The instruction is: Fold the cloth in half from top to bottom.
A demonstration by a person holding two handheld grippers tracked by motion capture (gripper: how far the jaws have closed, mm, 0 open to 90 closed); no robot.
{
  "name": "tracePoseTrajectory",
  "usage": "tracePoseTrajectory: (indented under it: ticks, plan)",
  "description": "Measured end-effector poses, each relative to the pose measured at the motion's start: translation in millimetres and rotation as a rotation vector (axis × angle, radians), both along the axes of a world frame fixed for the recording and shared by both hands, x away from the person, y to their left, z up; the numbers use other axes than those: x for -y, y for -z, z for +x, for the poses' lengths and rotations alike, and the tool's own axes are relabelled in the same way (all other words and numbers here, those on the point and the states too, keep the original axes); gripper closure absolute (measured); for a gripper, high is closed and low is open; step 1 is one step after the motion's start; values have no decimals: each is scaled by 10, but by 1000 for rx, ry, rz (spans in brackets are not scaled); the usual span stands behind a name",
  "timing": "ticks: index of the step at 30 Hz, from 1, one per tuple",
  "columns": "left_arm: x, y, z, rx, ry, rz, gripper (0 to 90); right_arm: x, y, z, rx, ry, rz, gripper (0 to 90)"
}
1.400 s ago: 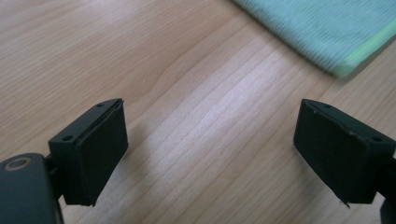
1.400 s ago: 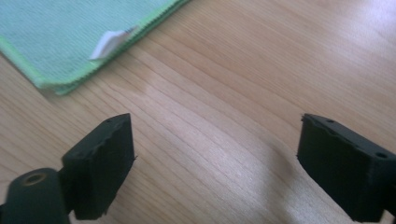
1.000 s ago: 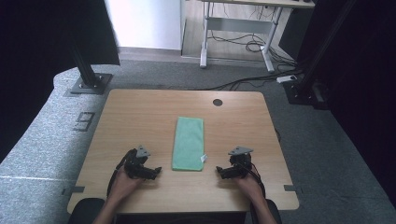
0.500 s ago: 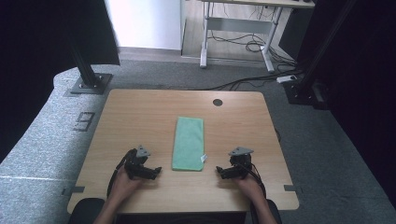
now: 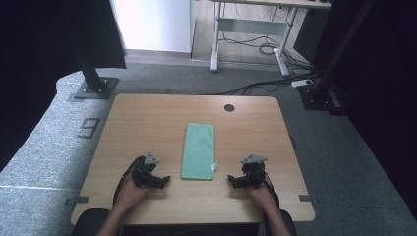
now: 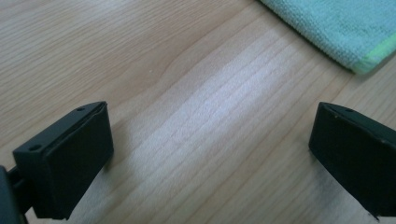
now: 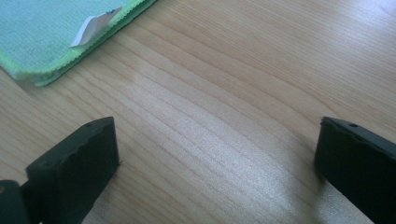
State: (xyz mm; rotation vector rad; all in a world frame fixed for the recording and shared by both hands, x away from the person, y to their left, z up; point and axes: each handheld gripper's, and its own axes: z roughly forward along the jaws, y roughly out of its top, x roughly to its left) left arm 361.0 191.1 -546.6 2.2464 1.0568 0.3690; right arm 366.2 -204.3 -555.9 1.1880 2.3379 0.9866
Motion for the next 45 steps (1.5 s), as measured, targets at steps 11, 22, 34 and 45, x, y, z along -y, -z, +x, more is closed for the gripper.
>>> tracePoseTrajectory:
  ticks: [11, 22, 34, 45]
  plan:
    - [311, -151, 395, 24, 2, -71, 0, -321, -142, 171, -7, -53, 66, 18]
    - [528, -85, 843, 80, -42, -1, 0, -792, -151, 453, 2, -85, 3, 42]
    - [610, -5, 955, 86, -79, 29, 12, -807, -53, 446, -24, -70, -13, 50]
    - [593, -13, 606, 54, -19, 20, 25, -796, -56, 81, -25, -115, -18, 58]
